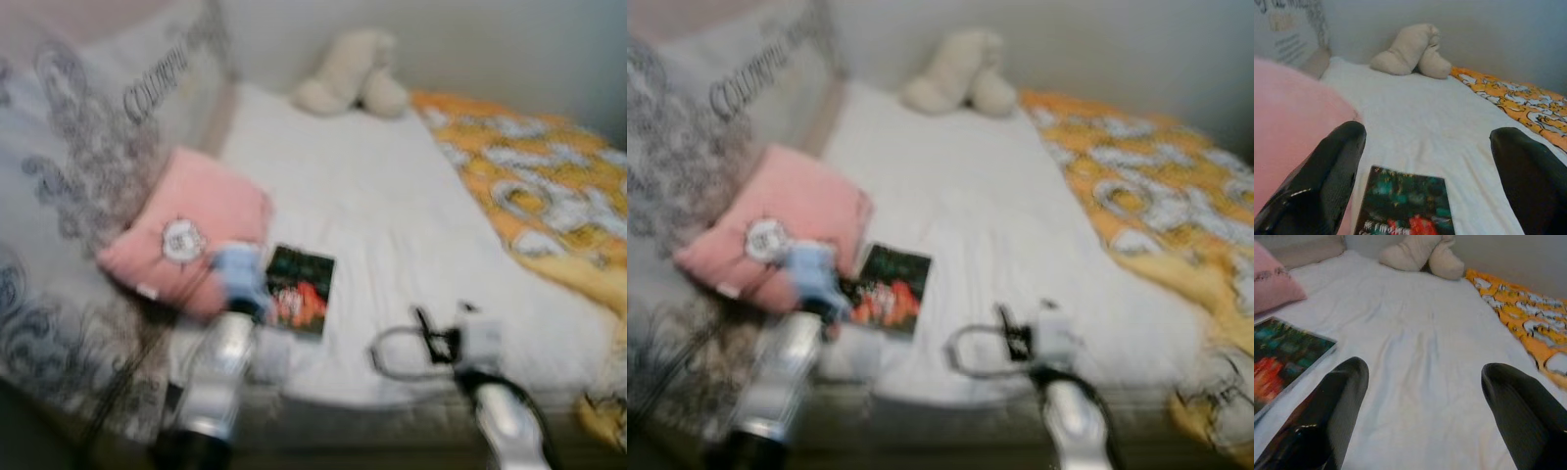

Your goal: Clean up the room

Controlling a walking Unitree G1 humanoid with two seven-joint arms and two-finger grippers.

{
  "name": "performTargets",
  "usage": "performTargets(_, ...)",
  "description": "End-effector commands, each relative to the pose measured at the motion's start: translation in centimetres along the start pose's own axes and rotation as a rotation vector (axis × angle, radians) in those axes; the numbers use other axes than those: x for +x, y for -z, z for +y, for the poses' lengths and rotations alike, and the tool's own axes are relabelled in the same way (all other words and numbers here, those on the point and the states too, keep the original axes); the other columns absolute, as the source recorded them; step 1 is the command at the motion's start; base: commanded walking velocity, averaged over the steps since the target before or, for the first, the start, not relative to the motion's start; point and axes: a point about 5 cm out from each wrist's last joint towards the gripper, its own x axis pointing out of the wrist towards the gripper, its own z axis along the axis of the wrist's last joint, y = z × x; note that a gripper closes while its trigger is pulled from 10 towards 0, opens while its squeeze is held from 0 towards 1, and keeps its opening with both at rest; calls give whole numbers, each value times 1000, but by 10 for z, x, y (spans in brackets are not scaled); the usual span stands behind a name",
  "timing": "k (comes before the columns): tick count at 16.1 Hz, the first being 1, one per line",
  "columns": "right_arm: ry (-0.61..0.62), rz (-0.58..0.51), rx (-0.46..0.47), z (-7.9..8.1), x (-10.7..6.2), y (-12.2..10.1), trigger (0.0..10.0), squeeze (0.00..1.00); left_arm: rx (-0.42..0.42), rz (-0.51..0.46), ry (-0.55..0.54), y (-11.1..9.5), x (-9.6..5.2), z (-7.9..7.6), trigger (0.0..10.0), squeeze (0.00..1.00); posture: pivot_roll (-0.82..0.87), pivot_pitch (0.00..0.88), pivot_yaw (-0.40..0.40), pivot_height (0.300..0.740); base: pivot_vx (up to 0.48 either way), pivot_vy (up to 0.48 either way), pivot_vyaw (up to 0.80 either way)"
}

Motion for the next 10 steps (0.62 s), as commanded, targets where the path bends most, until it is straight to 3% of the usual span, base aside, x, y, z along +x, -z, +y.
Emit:
performTargets(1,-26,-13,4,10,2,-3,10000,0,26,-8,-28,-3,0,14,10000,0,117,0,-62,740,277,-390,638)
performTargets(4,-12,16,1,8,-11,9,10000,0,42,29,-53,8,-12,25,10000,0,107,0,-67,740,273,-391,204)
performTargets(6,51,15,53,3,-9,8,10000,0,47,34,-58,10,-14,29,10000,0,108,0,-77,740,270,-394,0)
performTargets(7,71,-9,124,2,-5,2,10000,992,56,22,-29,8,-14,27,10000,0,113,0,-74,740,251,-405,0)
performTargets(8,123,-27,200,-2,-2,-2,10000,1000,57,11,-1,3,-11,27,10000,0,114,0,-61,740,244,-409,0)
performTargets(10,111,-49,215,1,0,-7,10000,1000,30,2,36,-4,-7,19,10000,0,112,0,-36,740,242,-412,0)
